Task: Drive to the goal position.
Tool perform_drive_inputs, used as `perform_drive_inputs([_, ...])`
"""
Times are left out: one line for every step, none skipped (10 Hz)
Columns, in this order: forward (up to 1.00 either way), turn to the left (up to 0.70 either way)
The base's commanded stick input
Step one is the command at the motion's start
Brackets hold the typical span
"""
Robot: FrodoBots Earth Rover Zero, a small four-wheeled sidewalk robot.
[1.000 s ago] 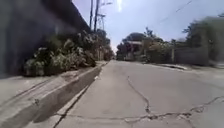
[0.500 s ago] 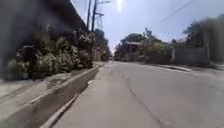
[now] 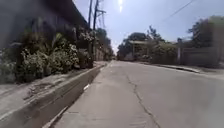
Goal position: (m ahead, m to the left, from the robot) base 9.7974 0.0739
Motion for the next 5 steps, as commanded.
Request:
perform_drive_inputs([1.0,-0.38])
perform_drive_inputs([1.0,-0.38])
perform_drive_inputs([1.0,-0.31])
perform_drive_inputs([1.0,-0.1])
perform_drive_inputs([1.0,0.02])
